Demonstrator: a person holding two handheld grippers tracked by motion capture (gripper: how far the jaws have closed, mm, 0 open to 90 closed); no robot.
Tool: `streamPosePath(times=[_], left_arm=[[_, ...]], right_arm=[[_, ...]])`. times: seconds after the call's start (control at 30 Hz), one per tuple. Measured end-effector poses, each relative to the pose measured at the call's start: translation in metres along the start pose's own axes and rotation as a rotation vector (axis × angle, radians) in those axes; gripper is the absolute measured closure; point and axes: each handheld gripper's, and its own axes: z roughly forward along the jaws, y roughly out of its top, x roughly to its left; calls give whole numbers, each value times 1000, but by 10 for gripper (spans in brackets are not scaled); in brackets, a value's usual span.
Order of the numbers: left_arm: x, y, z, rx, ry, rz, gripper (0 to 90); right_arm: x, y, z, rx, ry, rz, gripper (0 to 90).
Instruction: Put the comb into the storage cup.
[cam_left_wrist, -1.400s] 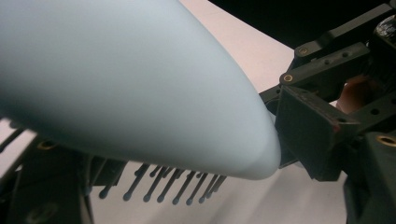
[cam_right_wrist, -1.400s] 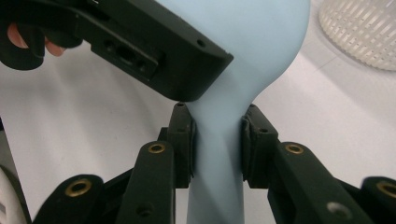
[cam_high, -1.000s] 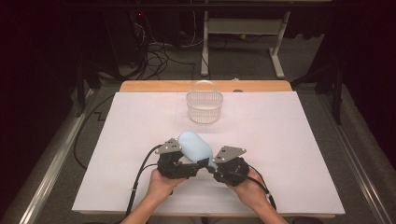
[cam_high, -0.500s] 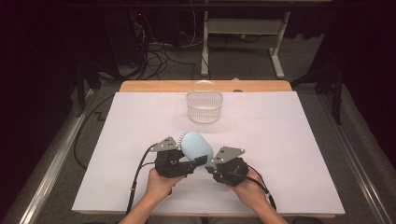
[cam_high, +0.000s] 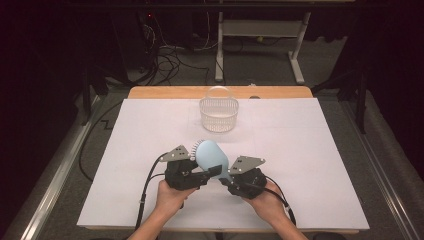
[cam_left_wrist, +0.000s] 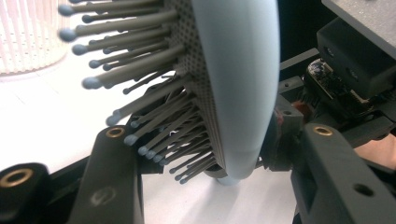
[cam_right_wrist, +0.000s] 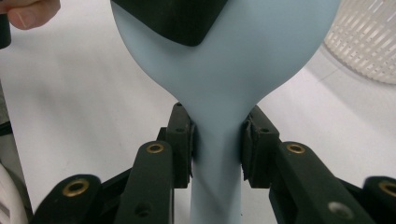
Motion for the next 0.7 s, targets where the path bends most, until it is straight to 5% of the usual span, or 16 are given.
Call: streamPosePath(times=[0.3,0.7], left_arm=[[-2,3,-4,-17,5,0,506],[1,6,-12,-46,24,-9,513]], right_arm=[[-4,0,-3,-20,24,28,665],[-9,-3,-5,-66,47,58,496]])
